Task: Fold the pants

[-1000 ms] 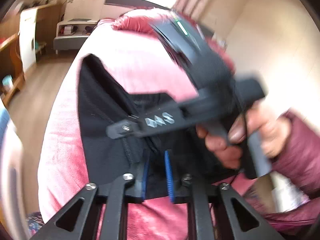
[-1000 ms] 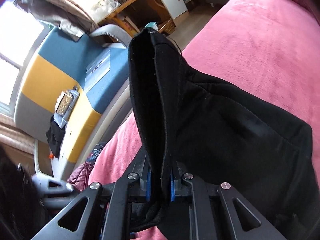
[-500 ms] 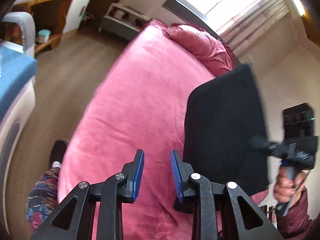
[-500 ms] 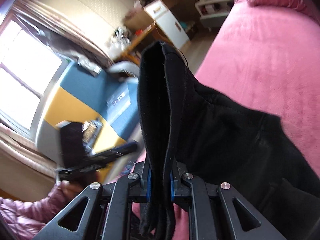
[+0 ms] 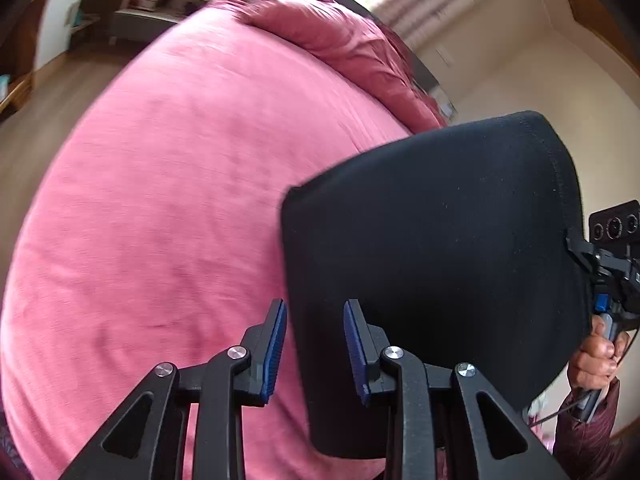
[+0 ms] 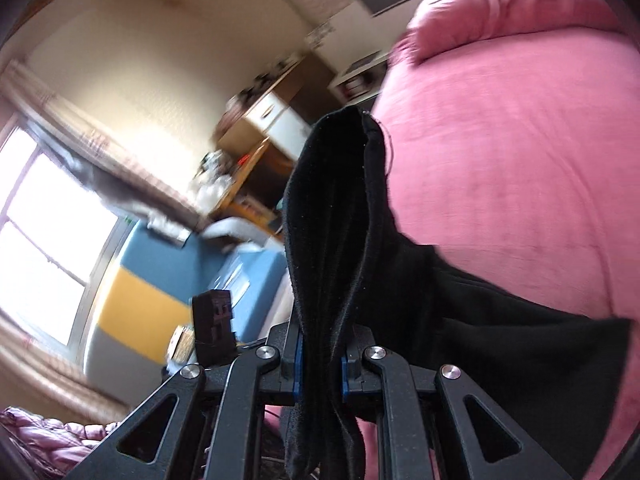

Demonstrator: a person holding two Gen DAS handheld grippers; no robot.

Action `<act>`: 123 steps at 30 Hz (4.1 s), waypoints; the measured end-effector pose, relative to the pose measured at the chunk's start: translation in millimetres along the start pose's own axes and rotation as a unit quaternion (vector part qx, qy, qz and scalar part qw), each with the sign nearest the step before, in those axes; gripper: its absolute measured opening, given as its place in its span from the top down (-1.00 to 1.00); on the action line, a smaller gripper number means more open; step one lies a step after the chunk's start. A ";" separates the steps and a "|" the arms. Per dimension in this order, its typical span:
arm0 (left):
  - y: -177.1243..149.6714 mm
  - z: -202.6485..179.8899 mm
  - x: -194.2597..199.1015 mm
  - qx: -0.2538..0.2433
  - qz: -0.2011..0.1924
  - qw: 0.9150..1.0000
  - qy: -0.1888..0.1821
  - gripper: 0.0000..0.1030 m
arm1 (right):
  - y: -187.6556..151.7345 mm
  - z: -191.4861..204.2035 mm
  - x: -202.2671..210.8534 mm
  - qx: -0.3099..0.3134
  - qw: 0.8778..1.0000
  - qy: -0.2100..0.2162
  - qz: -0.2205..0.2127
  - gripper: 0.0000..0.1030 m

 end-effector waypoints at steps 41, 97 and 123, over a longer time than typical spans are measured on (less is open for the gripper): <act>-47.6 -76.7 -55.4 -0.128 0.084 0.988 -0.007 0.42 | -165.4 -166.8 123.9 -0.282 0.947 -0.113 -0.103 0.43; 24.9 -85.7 -140.4 -0.155 0.055 0.974 0.157 0.41 | -62.1 -231.2 51.0 -0.162 0.918 -0.361 -0.016 -0.20; 17.7 -65.2 -68.6 -0.134 -0.022 0.976 0.168 -0.26 | -86.9 -233.8 71.7 -0.173 0.936 -0.299 -0.066 -0.60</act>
Point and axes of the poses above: each gripper's, at about its wrist camera, not at the fingertips, and x roughly against the way its jaws point, z to its left, y to its top, the point moved 5 cm from there along -x, roughly the way its jaws point, and after that the axes turned 7 degrees about y, right-handed, at the moved point
